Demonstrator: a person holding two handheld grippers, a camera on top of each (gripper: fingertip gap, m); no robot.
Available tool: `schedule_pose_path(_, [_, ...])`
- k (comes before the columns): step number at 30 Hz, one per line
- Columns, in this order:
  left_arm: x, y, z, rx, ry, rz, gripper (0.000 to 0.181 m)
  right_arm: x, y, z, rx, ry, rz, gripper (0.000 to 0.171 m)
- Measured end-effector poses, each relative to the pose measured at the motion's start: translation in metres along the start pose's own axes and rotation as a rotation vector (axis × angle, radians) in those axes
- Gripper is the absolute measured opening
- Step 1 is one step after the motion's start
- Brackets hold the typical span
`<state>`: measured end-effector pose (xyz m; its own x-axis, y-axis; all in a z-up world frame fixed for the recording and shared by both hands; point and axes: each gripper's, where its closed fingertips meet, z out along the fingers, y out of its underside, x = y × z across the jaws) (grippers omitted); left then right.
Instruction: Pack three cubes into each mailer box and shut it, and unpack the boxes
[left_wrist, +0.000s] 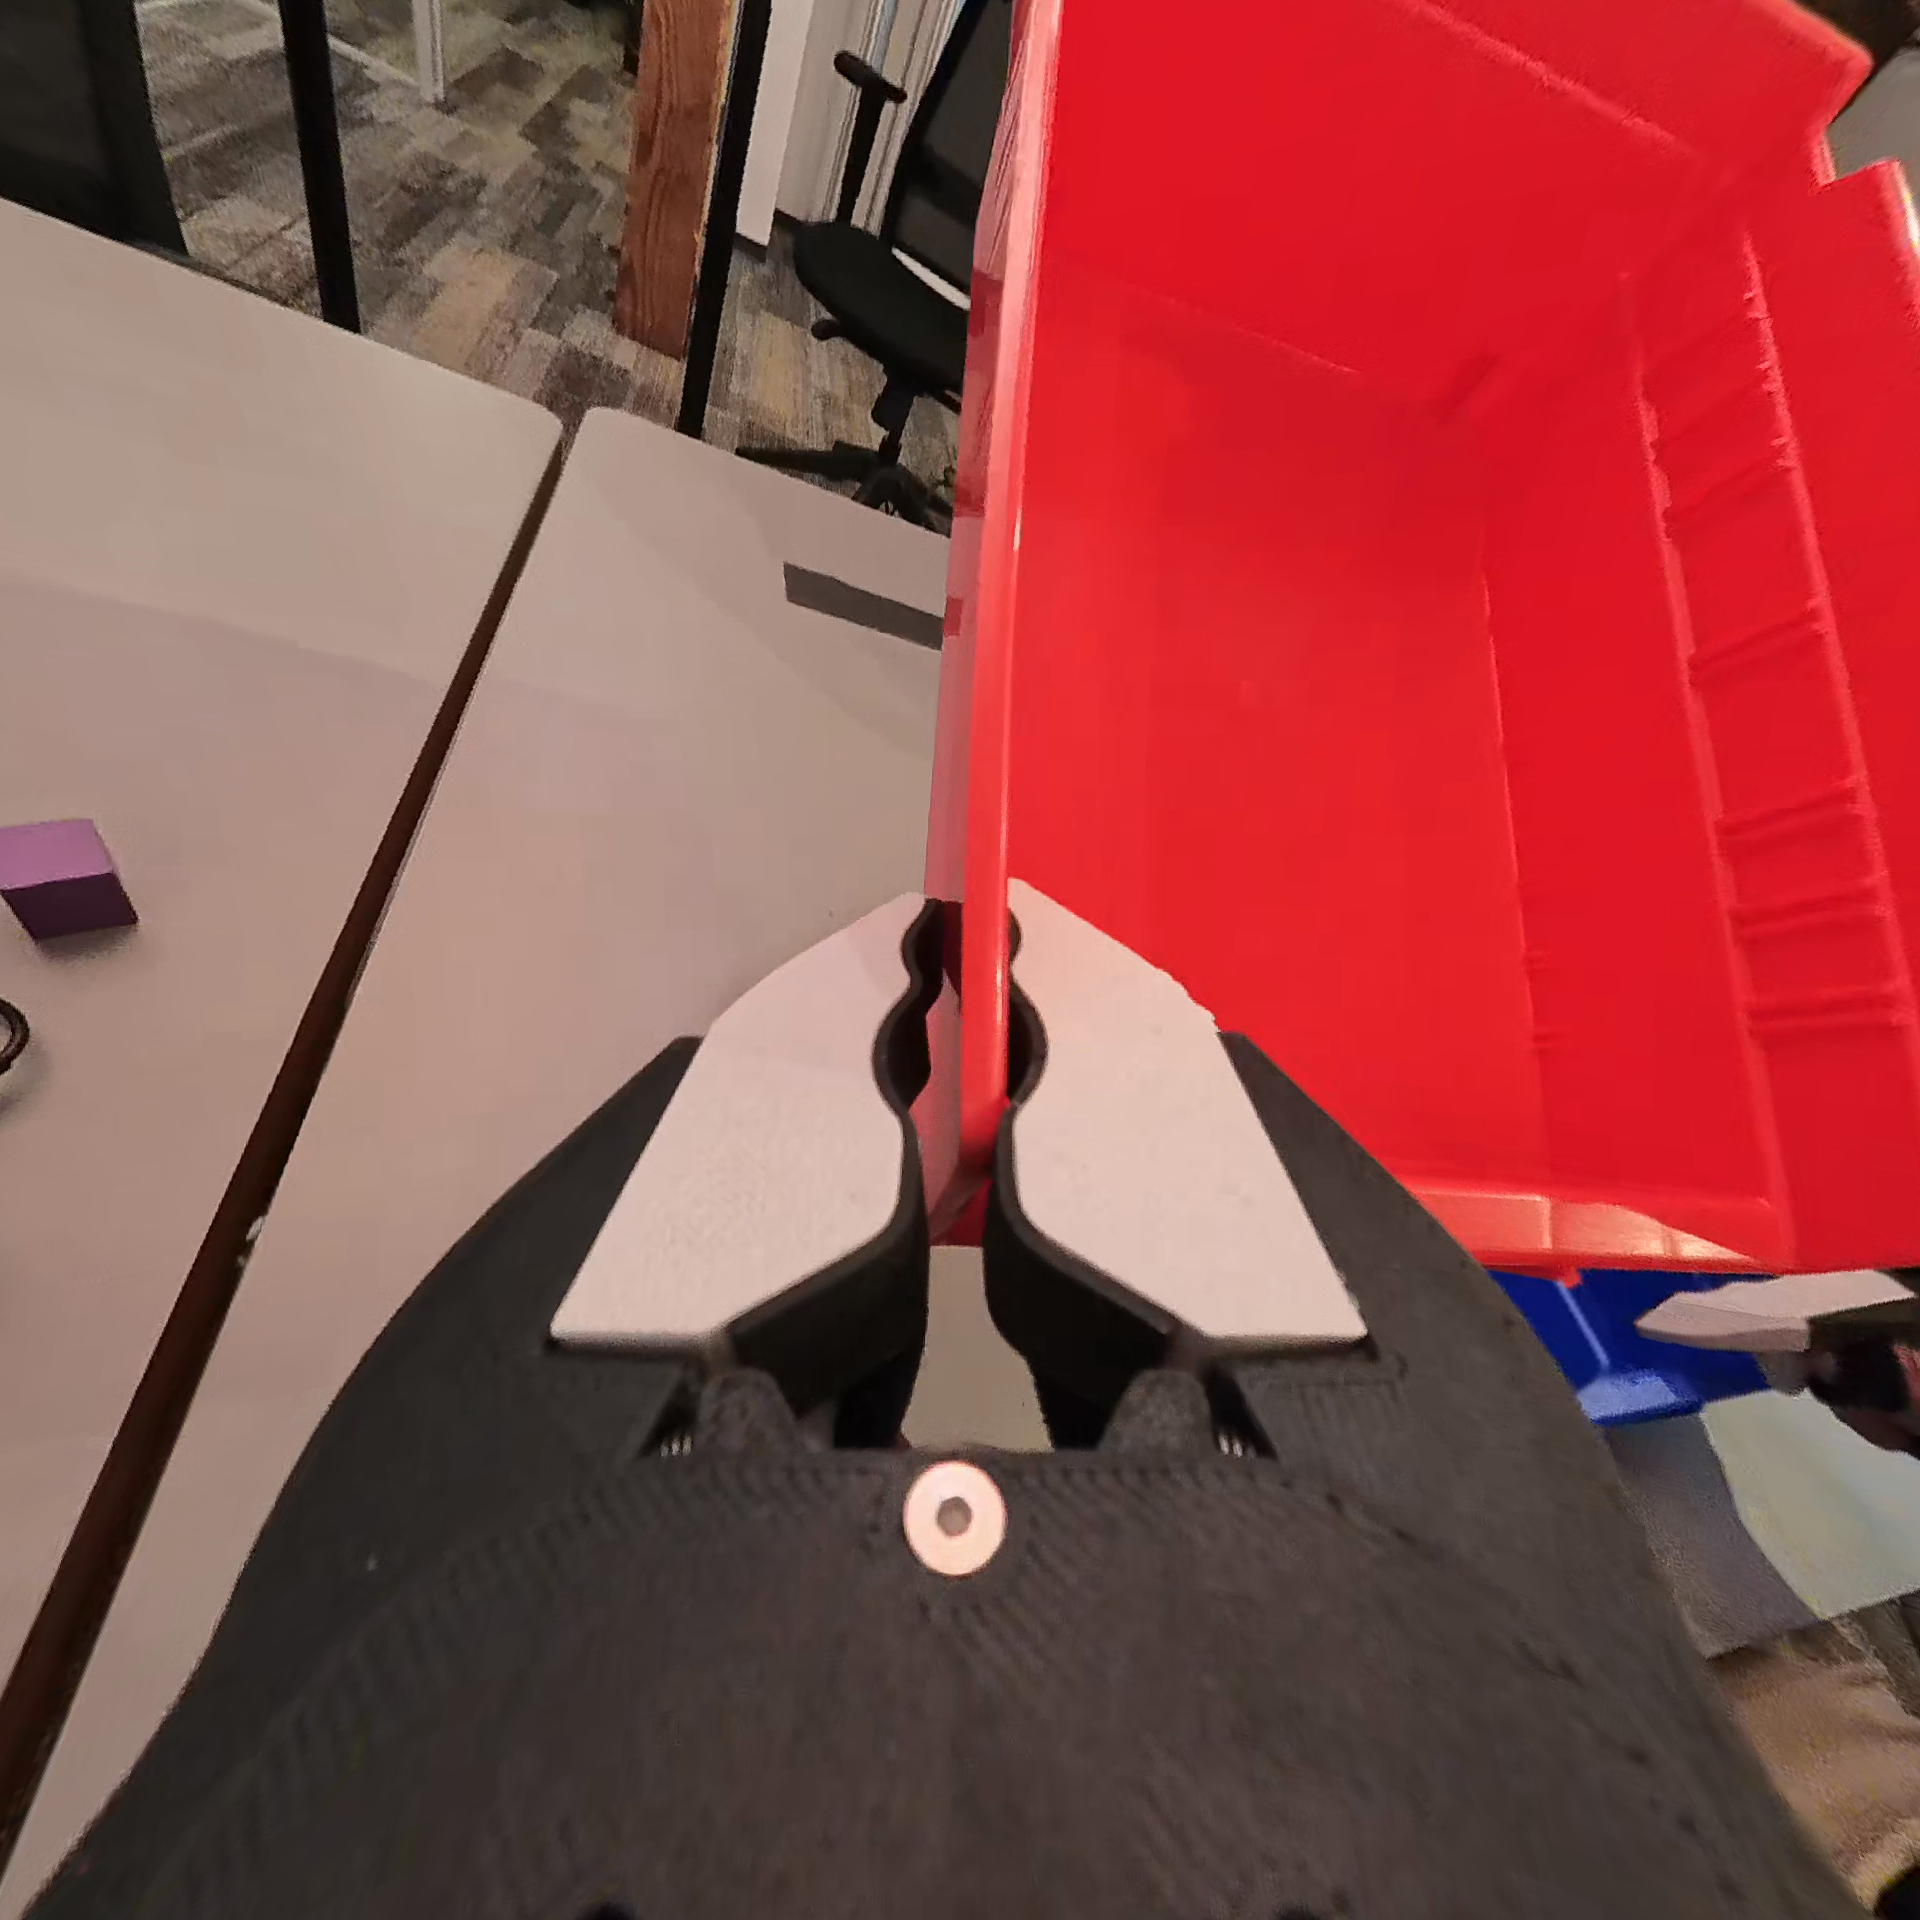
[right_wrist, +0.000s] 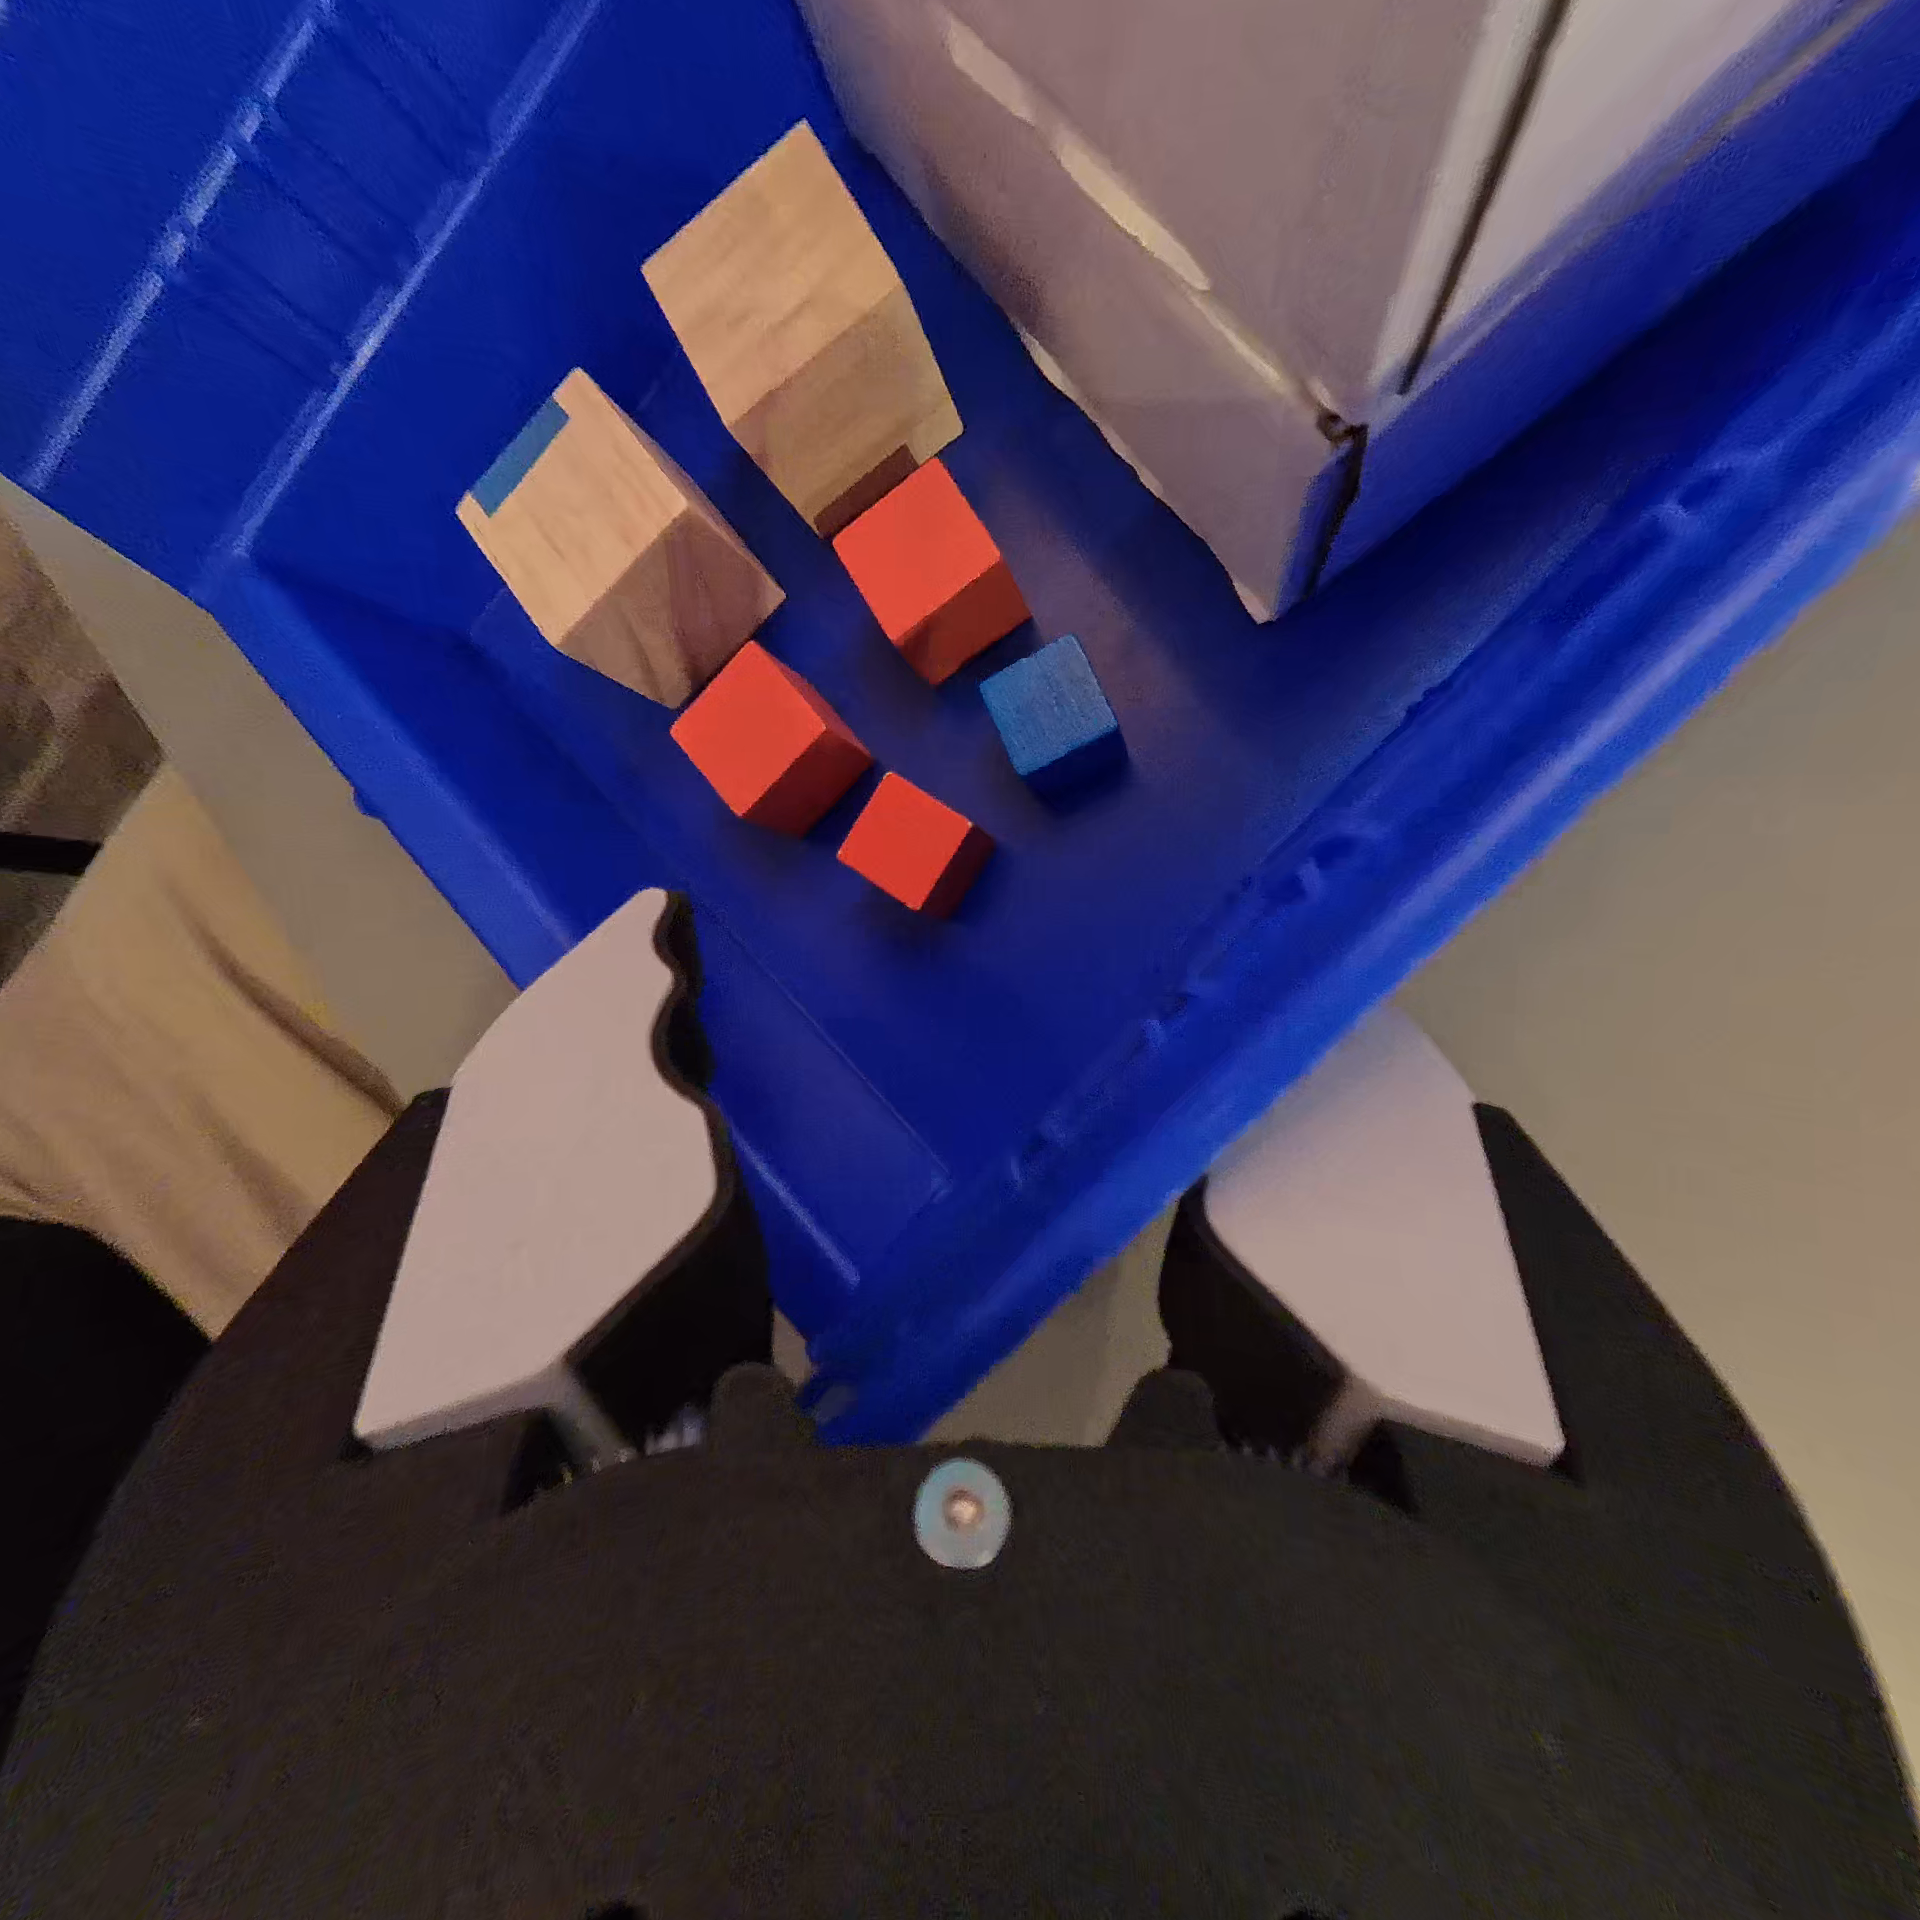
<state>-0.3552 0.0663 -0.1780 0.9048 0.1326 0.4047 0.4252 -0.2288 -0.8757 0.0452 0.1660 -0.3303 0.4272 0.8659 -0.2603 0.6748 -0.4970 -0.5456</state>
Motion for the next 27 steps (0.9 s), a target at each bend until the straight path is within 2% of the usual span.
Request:
schedule_pose_path(4, [0.002, -0.008, -0.004, 0.043, 0.021, 0.005, 0.007, -0.019, -0.019, 0.018, 0.018, -0.037, -0.013, 0.098])
schedule_pose_path(10, [0.005, -0.016, -0.011, 0.062, 0.03, 0.005, 0.007, -0.051, -0.053, 0.046, 0.137, -0.182, 0.119, 0.104])
schedule_pose_path(19, [0.011, -0.031, -0.022, 0.097, 0.036, 0.0, 0.007, -0.107, -0.097, 0.074, 0.277, -0.367, 0.216, 0.127])
schedule_pose_path(20, [0.016, -0.033, -0.022, 0.099, 0.046, 0.005, 0.007, -0.116, -0.099, 0.074, 0.267, -0.42, 0.237, 0.133])
schedule_pose_path(23, [0.041, -0.039, -0.023, 0.101, 0.085, 0.043, 0.007, -0.123, -0.102, 0.063, 0.264, -0.515, 0.298, 0.127])
schedule_pose_path(27, [0.092, -0.042, -0.017, 0.085, 0.15, 0.103, 0.007, -0.096, -0.103, 0.017, 0.343, -0.536, 0.336, 0.122])
